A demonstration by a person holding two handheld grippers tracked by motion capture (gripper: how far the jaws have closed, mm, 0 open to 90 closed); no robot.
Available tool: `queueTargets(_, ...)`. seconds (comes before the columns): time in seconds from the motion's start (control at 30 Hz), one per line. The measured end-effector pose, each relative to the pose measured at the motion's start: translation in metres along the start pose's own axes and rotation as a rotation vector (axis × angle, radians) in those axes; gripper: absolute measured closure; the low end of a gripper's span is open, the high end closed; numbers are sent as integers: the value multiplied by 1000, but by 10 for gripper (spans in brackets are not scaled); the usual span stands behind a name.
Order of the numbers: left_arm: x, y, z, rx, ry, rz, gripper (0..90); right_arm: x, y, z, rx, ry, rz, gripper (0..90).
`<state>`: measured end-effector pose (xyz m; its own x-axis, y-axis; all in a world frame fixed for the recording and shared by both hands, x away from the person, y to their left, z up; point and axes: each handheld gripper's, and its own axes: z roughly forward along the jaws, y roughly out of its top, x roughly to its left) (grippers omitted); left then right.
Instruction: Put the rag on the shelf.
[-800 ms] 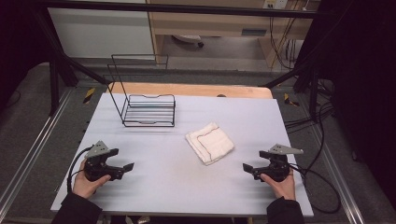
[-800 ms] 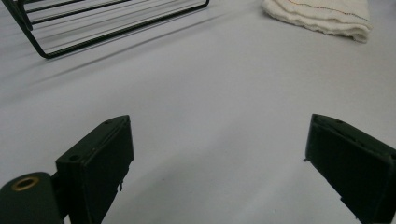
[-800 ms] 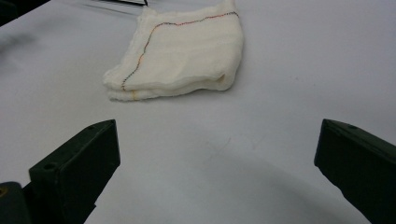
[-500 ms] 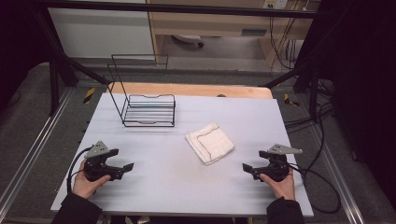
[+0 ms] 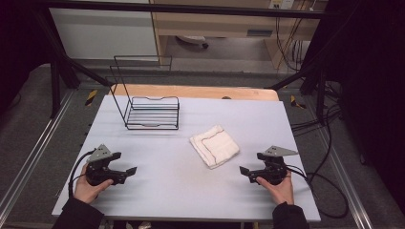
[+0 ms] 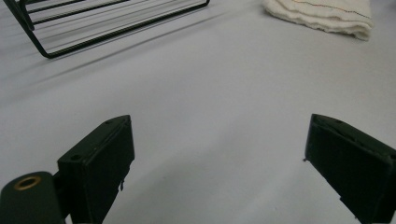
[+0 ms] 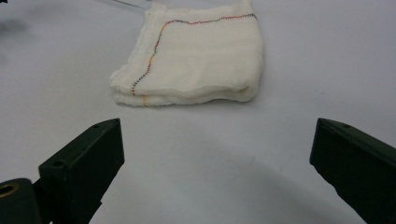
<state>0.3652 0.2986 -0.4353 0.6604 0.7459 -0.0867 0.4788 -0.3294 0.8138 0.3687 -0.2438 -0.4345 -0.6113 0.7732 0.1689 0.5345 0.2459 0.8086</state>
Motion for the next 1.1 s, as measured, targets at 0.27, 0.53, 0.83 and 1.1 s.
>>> queueTargets(0.27,1,0,-1,-2,3,-4,84,16,10,13,16,-14,-27,77)
queueTargets(0.53,1,0,-1,-1,9,-3,84,37,22,32,42,24,-63,145)
queueTargets(0.83,0,0,0,5,12,1,83,65,36,58,73,54,-139,329)
queueTargets(1.1,1,0,0,5,12,-1,86,76,42,81,95,34,-155,480)
